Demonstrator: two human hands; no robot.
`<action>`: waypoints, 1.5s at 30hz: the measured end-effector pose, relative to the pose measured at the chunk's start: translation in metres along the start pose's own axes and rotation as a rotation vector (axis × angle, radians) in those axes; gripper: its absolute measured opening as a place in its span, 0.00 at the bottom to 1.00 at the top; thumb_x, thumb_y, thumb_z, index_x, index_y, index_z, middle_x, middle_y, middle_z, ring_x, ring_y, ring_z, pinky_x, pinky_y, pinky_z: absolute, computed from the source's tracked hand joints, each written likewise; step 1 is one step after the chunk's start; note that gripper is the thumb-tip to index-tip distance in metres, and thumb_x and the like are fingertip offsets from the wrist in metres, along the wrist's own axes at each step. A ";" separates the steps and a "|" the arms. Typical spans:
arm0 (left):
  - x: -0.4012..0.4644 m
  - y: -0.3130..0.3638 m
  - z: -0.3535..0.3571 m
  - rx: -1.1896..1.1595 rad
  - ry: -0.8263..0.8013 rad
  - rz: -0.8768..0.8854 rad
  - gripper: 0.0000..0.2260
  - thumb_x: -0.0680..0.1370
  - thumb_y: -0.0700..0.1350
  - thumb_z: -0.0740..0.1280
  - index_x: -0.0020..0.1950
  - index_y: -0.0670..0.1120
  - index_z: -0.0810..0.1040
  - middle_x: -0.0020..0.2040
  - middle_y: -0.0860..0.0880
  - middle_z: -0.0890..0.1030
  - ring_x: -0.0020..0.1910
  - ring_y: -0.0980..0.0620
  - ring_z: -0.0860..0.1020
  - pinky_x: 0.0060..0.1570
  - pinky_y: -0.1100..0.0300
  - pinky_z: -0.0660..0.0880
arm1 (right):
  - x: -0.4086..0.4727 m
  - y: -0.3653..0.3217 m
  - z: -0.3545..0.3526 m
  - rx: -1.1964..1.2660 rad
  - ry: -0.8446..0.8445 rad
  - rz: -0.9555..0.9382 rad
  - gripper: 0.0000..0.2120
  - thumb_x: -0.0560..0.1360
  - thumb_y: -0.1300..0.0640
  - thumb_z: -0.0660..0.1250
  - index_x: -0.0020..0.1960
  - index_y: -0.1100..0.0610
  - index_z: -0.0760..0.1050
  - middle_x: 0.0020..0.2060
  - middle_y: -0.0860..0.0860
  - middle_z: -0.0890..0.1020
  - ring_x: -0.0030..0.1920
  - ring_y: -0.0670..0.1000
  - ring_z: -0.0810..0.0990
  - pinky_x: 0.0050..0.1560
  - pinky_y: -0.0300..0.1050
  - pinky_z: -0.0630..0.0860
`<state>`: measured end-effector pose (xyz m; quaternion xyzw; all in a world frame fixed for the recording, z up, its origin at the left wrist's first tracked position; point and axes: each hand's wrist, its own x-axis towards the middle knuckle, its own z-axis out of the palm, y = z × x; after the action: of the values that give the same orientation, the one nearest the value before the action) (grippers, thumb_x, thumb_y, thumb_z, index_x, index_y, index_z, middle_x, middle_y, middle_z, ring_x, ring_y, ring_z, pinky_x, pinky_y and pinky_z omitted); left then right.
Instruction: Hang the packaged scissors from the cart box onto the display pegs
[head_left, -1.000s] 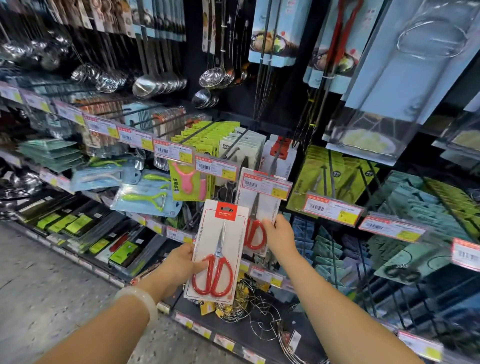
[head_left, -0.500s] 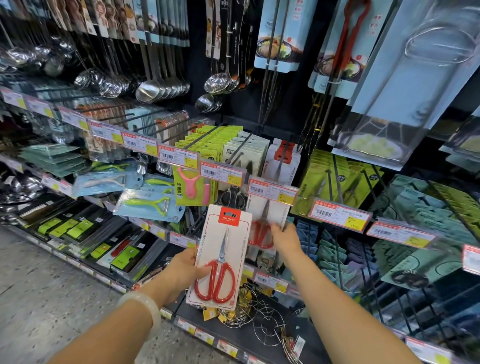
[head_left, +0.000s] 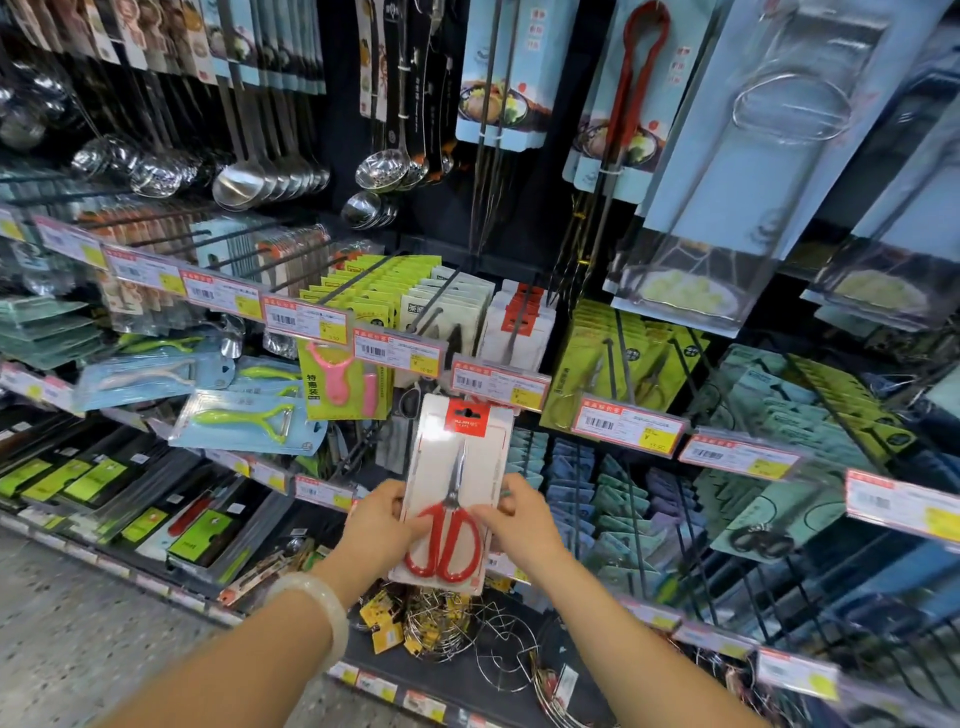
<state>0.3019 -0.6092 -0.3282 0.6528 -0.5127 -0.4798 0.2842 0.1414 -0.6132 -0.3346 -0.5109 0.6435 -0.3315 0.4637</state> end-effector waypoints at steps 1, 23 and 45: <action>0.001 0.005 0.003 0.025 0.024 0.031 0.15 0.74 0.43 0.70 0.59 0.44 0.72 0.49 0.47 0.80 0.48 0.48 0.79 0.48 0.56 0.78 | 0.001 -0.004 -0.005 -0.009 0.014 -0.034 0.11 0.76 0.62 0.65 0.55 0.53 0.70 0.54 0.52 0.80 0.53 0.52 0.79 0.47 0.41 0.79; 0.057 0.034 0.024 0.192 0.007 0.146 0.23 0.77 0.43 0.67 0.71 0.46 0.67 0.60 0.43 0.79 0.53 0.46 0.79 0.48 0.57 0.75 | 0.032 -0.016 -0.030 -0.152 0.179 -0.020 0.16 0.78 0.56 0.62 0.65 0.59 0.69 0.53 0.56 0.79 0.50 0.52 0.78 0.45 0.40 0.72; -0.123 0.104 0.325 1.265 -0.417 0.626 0.24 0.77 0.45 0.63 0.72 0.43 0.62 0.71 0.42 0.64 0.72 0.40 0.60 0.70 0.46 0.61 | -0.182 0.168 -0.273 -0.926 0.268 0.396 0.23 0.76 0.55 0.63 0.69 0.60 0.61 0.66 0.60 0.68 0.66 0.61 0.67 0.63 0.54 0.68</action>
<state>-0.0392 -0.4866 -0.3195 0.4101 -0.8973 -0.1029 -0.1265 -0.1642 -0.4076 -0.3432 -0.4839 0.8608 0.0195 0.1564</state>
